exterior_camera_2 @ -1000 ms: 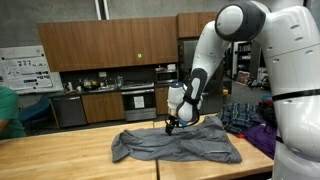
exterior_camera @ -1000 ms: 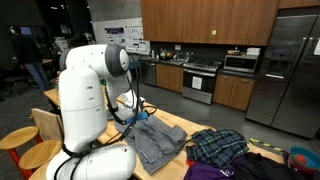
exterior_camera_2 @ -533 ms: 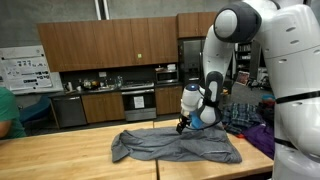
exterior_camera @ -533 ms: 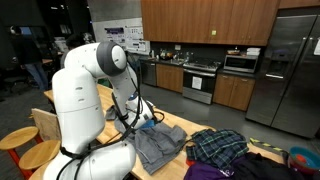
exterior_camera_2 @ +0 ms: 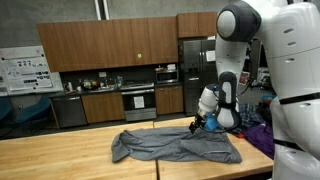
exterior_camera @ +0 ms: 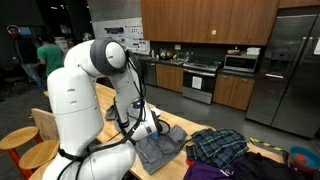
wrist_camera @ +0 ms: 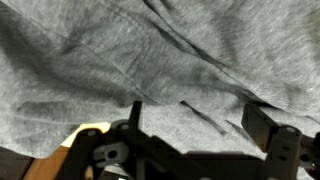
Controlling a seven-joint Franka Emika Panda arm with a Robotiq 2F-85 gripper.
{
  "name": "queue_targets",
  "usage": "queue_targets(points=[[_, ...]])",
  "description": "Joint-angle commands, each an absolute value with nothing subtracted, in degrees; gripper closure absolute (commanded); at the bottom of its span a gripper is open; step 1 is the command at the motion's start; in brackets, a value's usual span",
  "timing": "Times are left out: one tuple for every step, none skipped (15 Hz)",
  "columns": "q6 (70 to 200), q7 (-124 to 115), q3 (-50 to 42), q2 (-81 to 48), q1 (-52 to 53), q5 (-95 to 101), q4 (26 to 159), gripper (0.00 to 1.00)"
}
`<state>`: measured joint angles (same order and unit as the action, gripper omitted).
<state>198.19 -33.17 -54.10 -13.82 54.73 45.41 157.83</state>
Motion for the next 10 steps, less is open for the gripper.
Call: queue_targets(points=[[198.19,-33.16,-54.1,-13.49,54.55,45.08,158.41,0.0],[198.19,-33.13,-54.1,-13.05,54.34,44.9,158.94,0.0],[198.19,-33.13,-54.1,-12.67,54.19,44.89,159.27,0.0],[198.19,-33.11,-54.11,-12.28,54.05,44.89,159.49,0.0],[198.19,-33.1,-54.11,-12.03,53.91,44.89,159.56,0.0],[198.19,-33.1,-54.11,-11.9,53.89,44.89,159.56,0.0],[198.19,-33.1,-54.11,-11.84,53.89,44.89,159.56,0.0],[198.19,-33.1,-54.11,-11.78,53.89,44.89,159.56,0.0],[198.19,-33.1,-54.11,-11.78,53.89,44.89,159.56,0.0],[198.19,-33.1,-54.11,-11.78,53.89,44.89,159.56,0.0]])
